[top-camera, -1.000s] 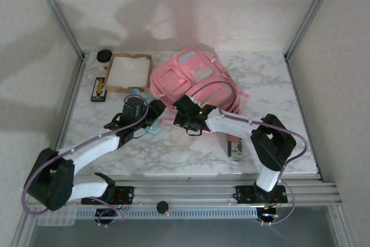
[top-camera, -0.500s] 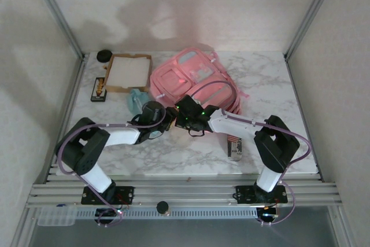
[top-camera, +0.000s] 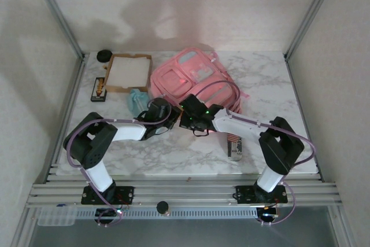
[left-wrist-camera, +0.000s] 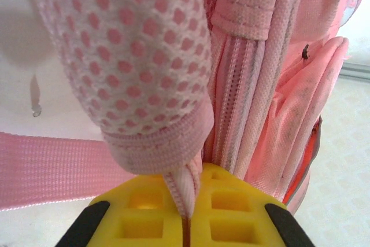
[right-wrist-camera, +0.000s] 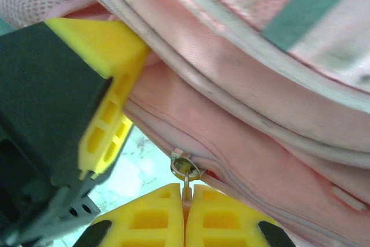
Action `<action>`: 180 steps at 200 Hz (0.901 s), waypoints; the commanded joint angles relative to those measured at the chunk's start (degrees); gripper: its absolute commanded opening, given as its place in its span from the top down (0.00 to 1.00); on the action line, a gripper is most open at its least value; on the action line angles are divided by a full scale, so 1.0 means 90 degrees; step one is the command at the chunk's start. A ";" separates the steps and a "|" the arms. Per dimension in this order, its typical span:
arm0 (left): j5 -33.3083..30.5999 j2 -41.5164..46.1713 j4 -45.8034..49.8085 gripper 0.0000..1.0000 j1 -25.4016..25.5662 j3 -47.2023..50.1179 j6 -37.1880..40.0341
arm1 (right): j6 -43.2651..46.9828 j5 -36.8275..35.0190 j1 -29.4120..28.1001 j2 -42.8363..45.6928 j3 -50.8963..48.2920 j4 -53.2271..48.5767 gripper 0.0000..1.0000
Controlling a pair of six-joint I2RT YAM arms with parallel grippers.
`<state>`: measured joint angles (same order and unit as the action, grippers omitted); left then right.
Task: Pack the student bag
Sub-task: Zip the student bag at the top-center of the table.
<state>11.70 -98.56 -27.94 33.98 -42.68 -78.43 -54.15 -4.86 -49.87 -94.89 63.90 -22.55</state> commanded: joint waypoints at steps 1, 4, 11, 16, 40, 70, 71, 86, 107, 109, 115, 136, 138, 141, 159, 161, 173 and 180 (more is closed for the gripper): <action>-0.0588 0.0237 0.0323 1.00 -0.0445 -0.0034 0.0336 | 0.0090 -0.0080 0.0117 0.0661 -0.0307 -0.0767 1.00; -0.0588 0.0247 0.0341 1.00 -0.0474 -0.0031 0.0373 | 0.0089 -0.0076 0.0131 0.0728 -0.0354 -0.0796 1.00; -0.0588 0.0303 0.0430 1.00 -0.0543 -0.0047 0.0495 | 0.0080 -0.0075 0.0194 0.0884 -0.0471 -0.0870 1.00; -0.0602 0.0335 0.0552 1.00 -0.0587 -0.0081 0.0573 | 0.0077 -0.0075 0.0242 0.1004 -0.0565 -0.0916 1.00; -0.0556 0.0441 0.0779 1.00 -0.0806 -0.0141 0.0860 | 0.0105 -0.0108 0.0591 0.1604 -0.0998 -0.1198 1.00; -0.0325 0.0358 0.0878 1.00 -0.1230 -0.0299 0.1095 | 0.0351 -0.0253 0.1186 0.2295 -0.1335 -0.1642 1.00; -0.0329 0.0362 0.0883 1.00 -0.1243 -0.0303 0.1111 | 0.0362 -0.0271 0.1240 0.2313 -0.1337 -0.1648 1.00; -0.0311 0.0321 0.0974 1.00 -0.1402 -0.0483 0.1354 | 0.0525 -0.0561 0.1332 0.2486 -0.1253 -0.1892 1.00; 0.0002 0.0232 0.1141 1.00 -0.1476 -0.0822 0.1516 | 0.0705 -0.0270 0.1195 0.2339 -0.1065 -0.1729 1.00; 0.0029 0.0244 0.1120 1.00 -0.1467 -0.0824 0.1512 | 0.0717 -0.0243 0.1158 0.2318 -0.1038 -0.1686 1.00; 0.0126 0.0313 0.1058 0.98 -0.1430 -0.0811 0.1478 | 0.0742 -0.0206 0.0915 0.2238 -0.0974 -0.1544 1.00; 0.0539 0.0726 0.0739 0.54 -0.1337 -0.0465 0.1303 | 0.0577 -0.0141 0.0507 0.1872 -0.0613 -0.1388 1.00; 0.0546 0.0793 0.0734 0.52 -0.1322 -0.0393 0.1281 | 0.0561 -0.0105 0.0482 0.1842 -0.0575 -0.1359 1.00; 0.0540 0.0894 0.0725 0.49 -0.1295 -0.0286 0.1233 | 0.0554 -0.0095 0.0470 0.1823 -0.0559 -0.1330 1.00; 0.0472 0.1615 0.0479 0.38 -0.1002 0.0459 0.0797 | 0.0555 0.0014 0.0392 0.1729 -0.0551 -0.1039 1.00; 0.0468 0.1701 0.0432 0.38 -0.0941 0.0529 0.0749 | 0.0564 0.0023 0.0396 0.1716 -0.0548 -0.1025 1.00; 0.0270 0.2121 0.0400 0.33 -0.0563 0.0799 0.0493 | 0.0614 -0.0020 0.0392 0.1654 -0.0539 -0.1001 1.00; 0.0083 0.2230 0.0452 0.31 -0.0313 0.0883 0.0316 | 0.0643 -0.0020 0.0389 0.1634 -0.0560 -0.0961 1.00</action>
<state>16.23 -84.36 -20.51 25.19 -38.24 -70.30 -49.19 -5.39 -45.87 -79.59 57.06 -32.36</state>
